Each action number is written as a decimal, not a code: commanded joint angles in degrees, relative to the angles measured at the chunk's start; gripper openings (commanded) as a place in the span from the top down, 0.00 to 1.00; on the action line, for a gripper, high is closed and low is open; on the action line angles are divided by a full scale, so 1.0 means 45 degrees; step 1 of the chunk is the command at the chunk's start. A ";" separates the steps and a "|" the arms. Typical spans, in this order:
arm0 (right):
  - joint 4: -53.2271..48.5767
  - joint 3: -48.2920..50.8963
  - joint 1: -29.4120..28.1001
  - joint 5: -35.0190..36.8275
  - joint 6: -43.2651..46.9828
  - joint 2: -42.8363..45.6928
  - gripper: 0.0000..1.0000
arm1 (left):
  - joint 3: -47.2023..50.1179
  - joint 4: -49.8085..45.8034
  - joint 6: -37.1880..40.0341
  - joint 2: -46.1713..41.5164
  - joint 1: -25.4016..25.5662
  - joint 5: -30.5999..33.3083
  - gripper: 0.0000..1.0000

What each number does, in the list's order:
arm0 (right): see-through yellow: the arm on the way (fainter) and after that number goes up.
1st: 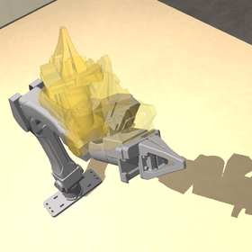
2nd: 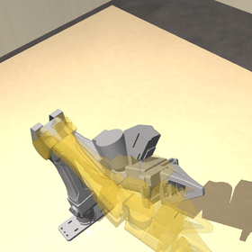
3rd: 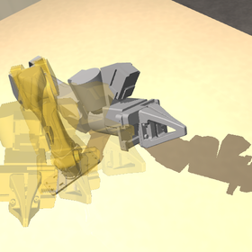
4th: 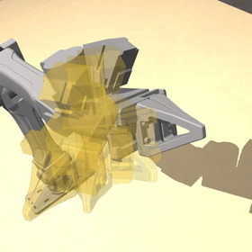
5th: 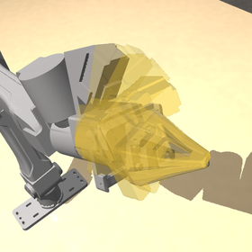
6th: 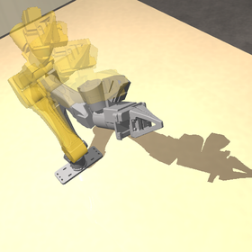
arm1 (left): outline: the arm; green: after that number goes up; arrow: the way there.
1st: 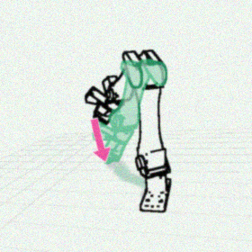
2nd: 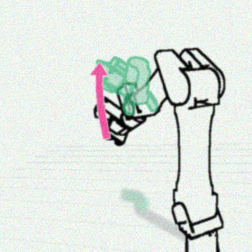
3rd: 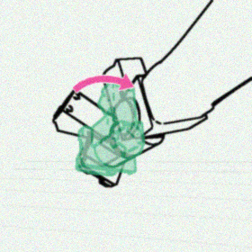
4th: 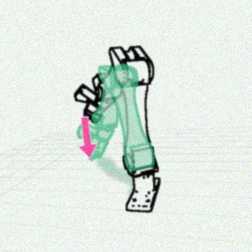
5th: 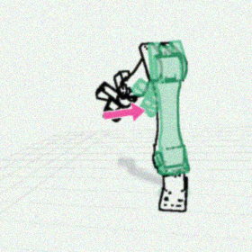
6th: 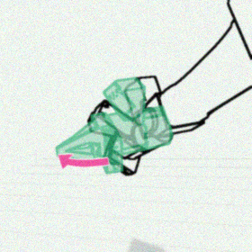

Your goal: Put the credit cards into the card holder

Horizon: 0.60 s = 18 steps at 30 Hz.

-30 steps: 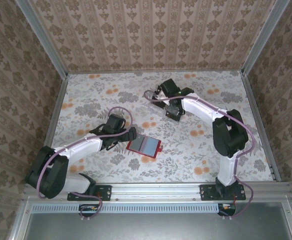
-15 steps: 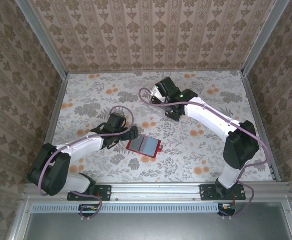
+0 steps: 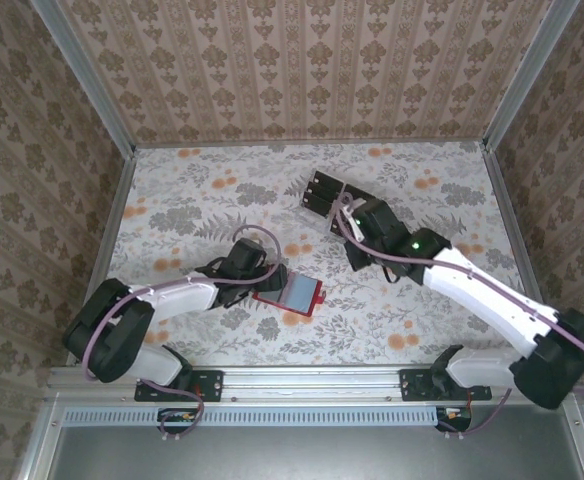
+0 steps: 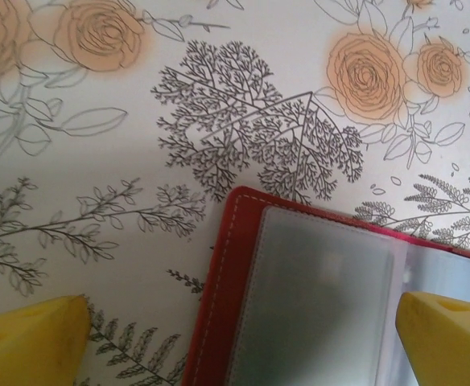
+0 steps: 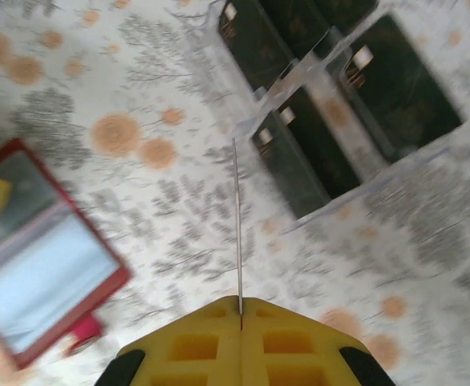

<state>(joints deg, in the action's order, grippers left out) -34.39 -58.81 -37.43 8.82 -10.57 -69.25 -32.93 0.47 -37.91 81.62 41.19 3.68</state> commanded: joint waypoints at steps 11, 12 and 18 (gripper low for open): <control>0.0580 0.1937 -0.0042 -0.1549 -0.2974 0.2439 1.00 | 0.0111 -0.0086 -0.1405 0.0155 0.2170 0.1968 0.00; 0.0540 0.1962 -0.0042 -0.1550 -0.3018 0.2515 1.00 | 0.0138 -0.0163 -0.1536 0.0091 0.2324 0.2088 0.00; 0.0436 0.1936 -0.0042 -0.1706 -0.3106 0.2767 1.00 | 0.0512 -0.0447 -0.2347 -0.0595 0.3274 0.2516 0.00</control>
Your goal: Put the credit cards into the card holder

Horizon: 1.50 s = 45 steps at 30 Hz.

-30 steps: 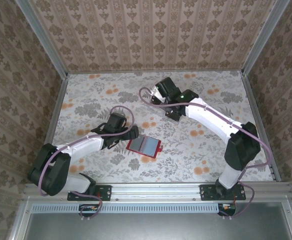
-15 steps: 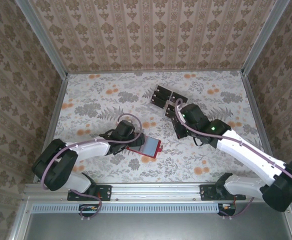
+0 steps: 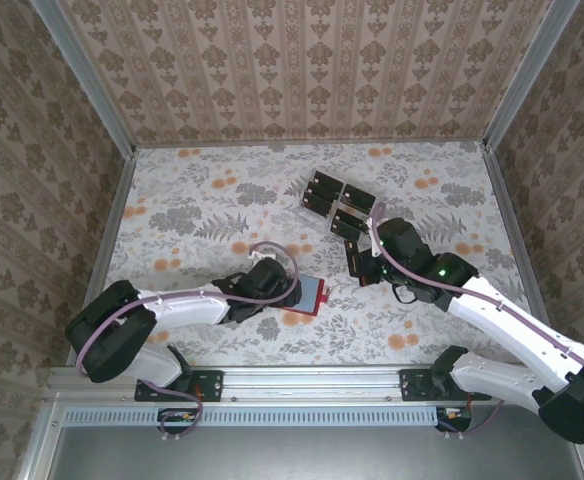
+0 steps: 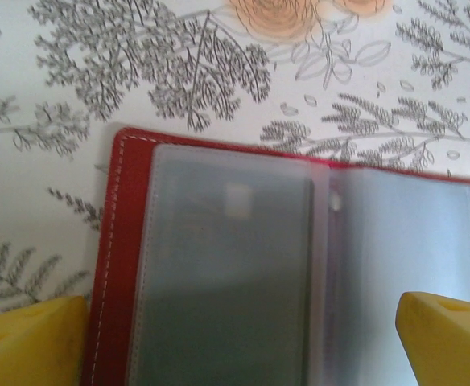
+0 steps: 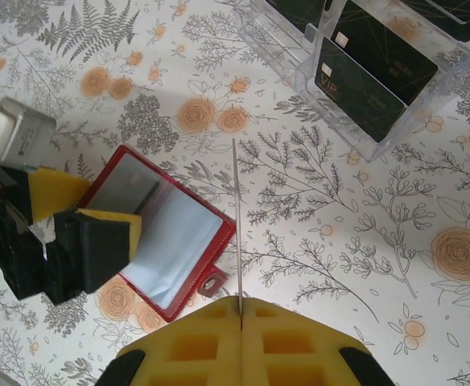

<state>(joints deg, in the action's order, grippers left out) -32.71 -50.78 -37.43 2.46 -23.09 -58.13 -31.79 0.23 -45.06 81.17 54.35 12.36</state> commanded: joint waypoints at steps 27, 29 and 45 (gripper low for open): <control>1.0447 0.5233 -0.0692 -0.2578 -0.5533 -0.0568 1.00 | -0.0528 -0.4005 0.1750 -0.1802 -0.0749 0.1206 0.00; 1.1182 0.5415 -0.0848 -0.2410 -0.5756 -0.1032 1.00 | -0.0533 -0.3658 0.1960 -0.1475 -0.0734 0.1036 0.00; 1.3593 0.5319 -0.1570 -0.2145 -0.6123 -0.4325 1.00 | -0.0118 -0.3443 0.1351 -0.0654 -0.0730 0.1625 0.00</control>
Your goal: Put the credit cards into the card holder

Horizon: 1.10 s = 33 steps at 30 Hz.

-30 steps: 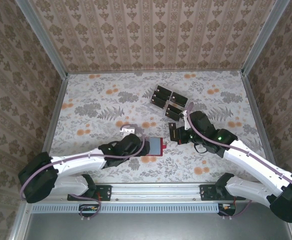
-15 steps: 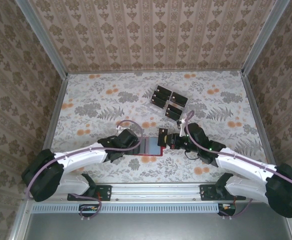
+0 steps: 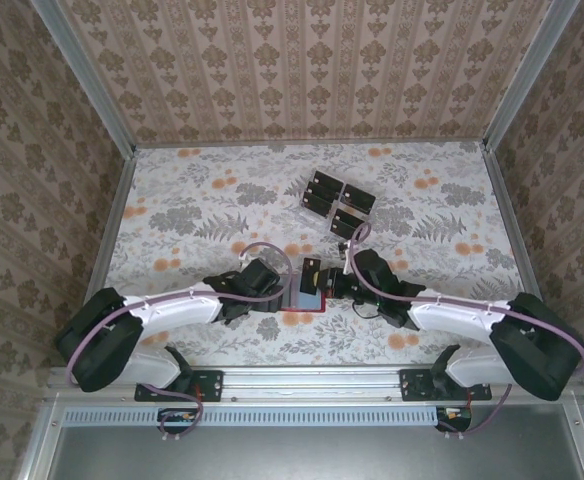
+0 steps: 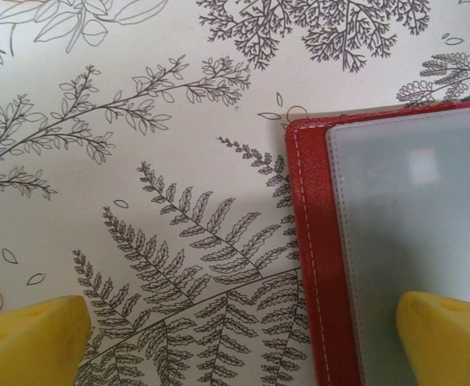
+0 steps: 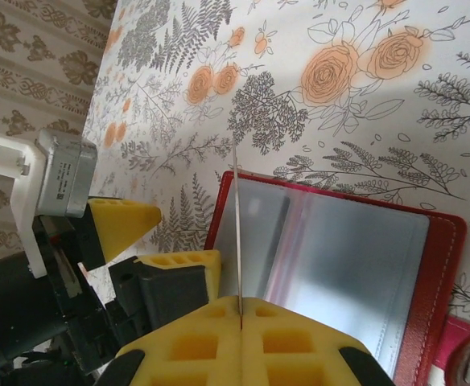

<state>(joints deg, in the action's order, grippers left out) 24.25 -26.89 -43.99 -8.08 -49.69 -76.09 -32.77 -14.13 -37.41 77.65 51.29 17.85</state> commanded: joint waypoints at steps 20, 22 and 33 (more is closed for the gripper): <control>0.3431 0.0274 -0.0461 0.0289 -0.1178 -0.2607 1.00 | 0.0798 -0.0349 -0.1599 0.0176 0.0263 0.0801 0.00; 0.3577 0.0291 -0.0515 0.0300 -0.1236 -0.2777 1.00 | 0.0838 -0.0337 -0.1628 0.0177 0.0275 0.0800 0.00; 0.4365 0.0554 -0.0749 0.0616 -0.1545 -0.3459 1.00 | 0.1053 -0.0180 -0.1687 0.0089 0.0324 0.0827 0.00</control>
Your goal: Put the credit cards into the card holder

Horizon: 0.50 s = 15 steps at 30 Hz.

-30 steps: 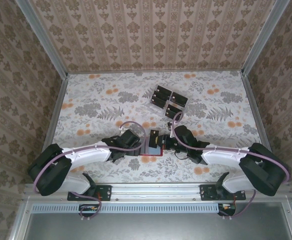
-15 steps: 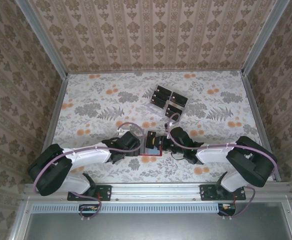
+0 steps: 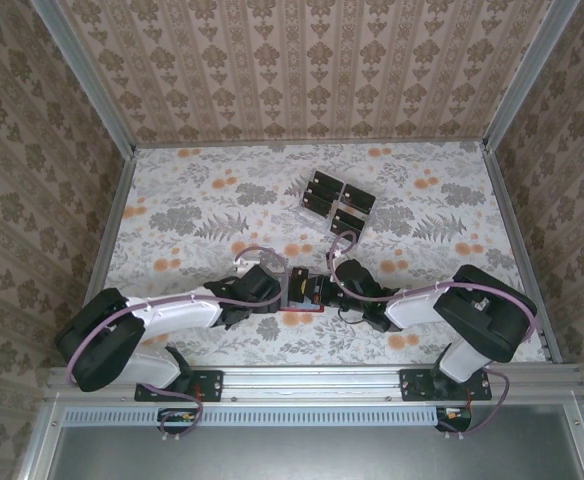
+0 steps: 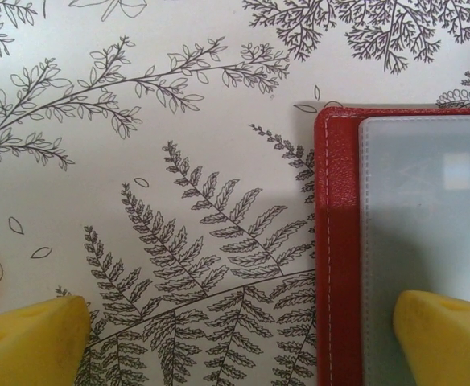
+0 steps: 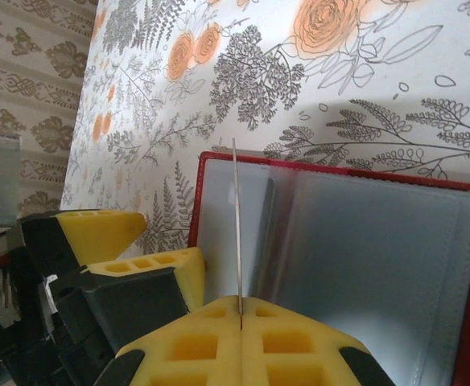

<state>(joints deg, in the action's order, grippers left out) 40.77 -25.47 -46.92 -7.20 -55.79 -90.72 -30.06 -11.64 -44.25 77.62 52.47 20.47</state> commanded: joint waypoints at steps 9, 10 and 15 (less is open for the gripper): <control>0.0939 0.0655 -0.0115 0.0587 -0.0311 -0.0246 1.00 | 0.0528 -0.0653 -0.0148 0.0132 0.0065 0.0203 0.00; 0.0958 0.0694 -0.0116 0.0603 -0.0315 -0.0249 1.00 | 0.0529 -0.0633 -0.0152 0.0152 0.0068 0.0201 0.00; 0.1245 0.0855 -0.0132 0.0534 -0.0405 -0.0402 1.00 | 0.0527 -0.0576 -0.0167 0.0260 0.0059 0.0183 0.00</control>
<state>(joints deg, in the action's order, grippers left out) 44.36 -22.63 -47.11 -6.00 -57.17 -91.37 -29.65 -10.61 -44.64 77.62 52.51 20.67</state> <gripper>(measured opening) 0.043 0.997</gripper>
